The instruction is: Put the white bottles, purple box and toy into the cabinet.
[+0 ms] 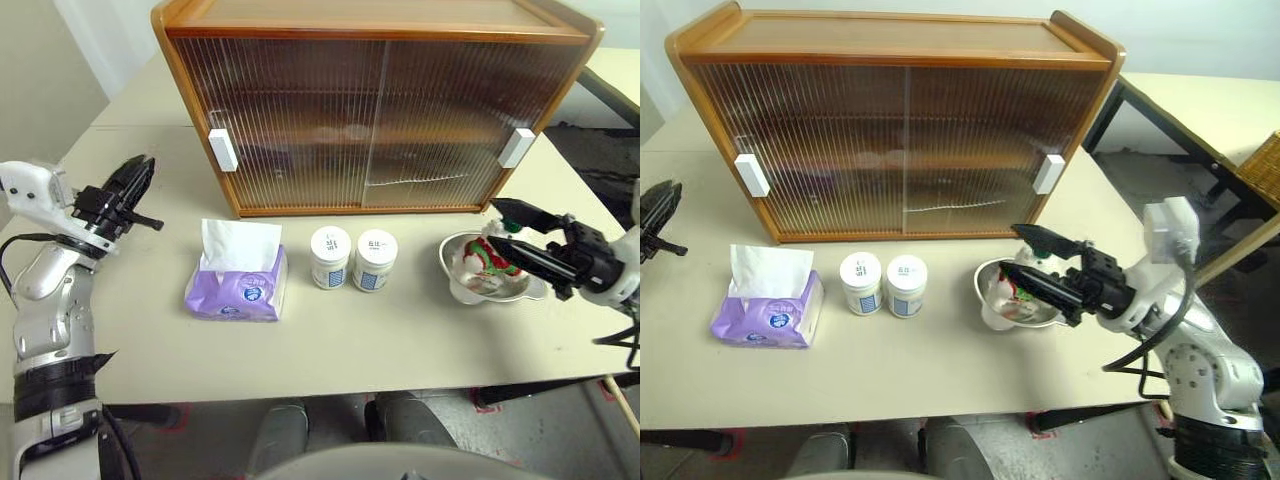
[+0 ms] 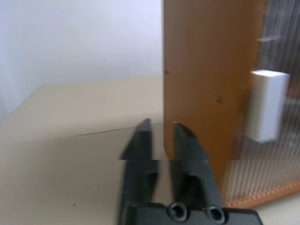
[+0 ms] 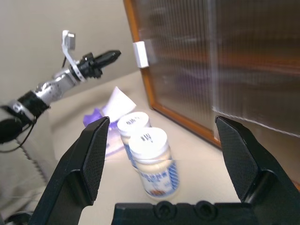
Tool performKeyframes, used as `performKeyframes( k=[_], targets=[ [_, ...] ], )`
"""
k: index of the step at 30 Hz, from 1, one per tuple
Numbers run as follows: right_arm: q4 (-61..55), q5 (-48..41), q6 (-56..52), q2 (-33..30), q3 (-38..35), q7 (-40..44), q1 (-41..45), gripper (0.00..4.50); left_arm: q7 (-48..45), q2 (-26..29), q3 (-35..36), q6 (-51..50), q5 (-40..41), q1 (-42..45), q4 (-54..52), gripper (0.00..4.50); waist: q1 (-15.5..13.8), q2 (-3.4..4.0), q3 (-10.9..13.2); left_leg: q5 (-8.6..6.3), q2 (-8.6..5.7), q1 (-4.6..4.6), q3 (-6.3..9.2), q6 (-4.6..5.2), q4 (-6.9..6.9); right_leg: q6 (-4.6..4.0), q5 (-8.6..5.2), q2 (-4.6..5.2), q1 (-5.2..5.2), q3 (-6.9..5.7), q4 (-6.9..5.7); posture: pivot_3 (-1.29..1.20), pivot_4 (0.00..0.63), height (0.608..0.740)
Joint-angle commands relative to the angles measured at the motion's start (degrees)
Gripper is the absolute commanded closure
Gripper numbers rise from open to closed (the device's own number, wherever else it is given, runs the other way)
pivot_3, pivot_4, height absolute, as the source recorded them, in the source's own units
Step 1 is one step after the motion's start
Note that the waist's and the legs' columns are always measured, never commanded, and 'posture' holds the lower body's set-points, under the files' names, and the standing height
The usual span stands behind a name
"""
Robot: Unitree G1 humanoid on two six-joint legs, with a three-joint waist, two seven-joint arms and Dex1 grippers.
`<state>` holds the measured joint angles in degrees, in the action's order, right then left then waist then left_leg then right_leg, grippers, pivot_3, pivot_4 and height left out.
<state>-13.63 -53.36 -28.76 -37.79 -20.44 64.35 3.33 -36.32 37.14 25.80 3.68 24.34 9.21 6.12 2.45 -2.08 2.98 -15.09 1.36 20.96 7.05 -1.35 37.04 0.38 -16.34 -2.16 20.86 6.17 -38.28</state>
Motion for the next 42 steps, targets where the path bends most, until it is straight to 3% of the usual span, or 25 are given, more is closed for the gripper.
performKeyframes(
  k=[1,13,17,42],
  targets=[
    [-1.43,2.96,3.57,2.87,3.0,-1.25,1.74,0.0,-2.16,0.39,-5.07,0.45,-3.84,-2.04,-3.3,4.42,-0.66,0.17,0.21,0.0,0.0,0.0,0.04,0.0,-0.01,-0.02,0.01,-0.01,0.0,0.0,0.01,-0.03,0.1,0.74],
    [-4.14,5.87,9.87,5.88,4.47,-0.2,-2.55,0.0,1.14,-0.25,-5.59,-2.38,-4.45,-3.34,-8.15,4.42,-2.2,0.35,0.43,-0.05,0.04,0.08,0.14,-0.12,-0.1,-0.09,-0.1,-0.05,0.11,0.03,0.01,-0.02,0.089,0.74],
    [-3.39,6.92,10.92,7.26,5.93,-0.76,-0.56,0.0,5.01,-0.79,-8.84,-4.5,-9.11,-0.53,-5.58,4.42,-2.2,0.35,0.43,-0.04,0.04,0.02,0.13,-0.13,-0.1,-0.11,-0.05,-0.06,0.05,0.01,0.0,-0.02,0.087,0.74],
    [-8.63,4.77,6.38,6.33,7.74,-7.19,3.04,0.0,5.76,-5.27,-13.9,-3.08,-12.37,9.26,-0.28,4.42,-2.3,0.33,0.41,-0.02,0.03,-0.01,0.19,-0.15,0.2,0.14,0.18,-0.08,-0.12,0.0,0.01,-0.04,0.069,0.74]
  ],
)
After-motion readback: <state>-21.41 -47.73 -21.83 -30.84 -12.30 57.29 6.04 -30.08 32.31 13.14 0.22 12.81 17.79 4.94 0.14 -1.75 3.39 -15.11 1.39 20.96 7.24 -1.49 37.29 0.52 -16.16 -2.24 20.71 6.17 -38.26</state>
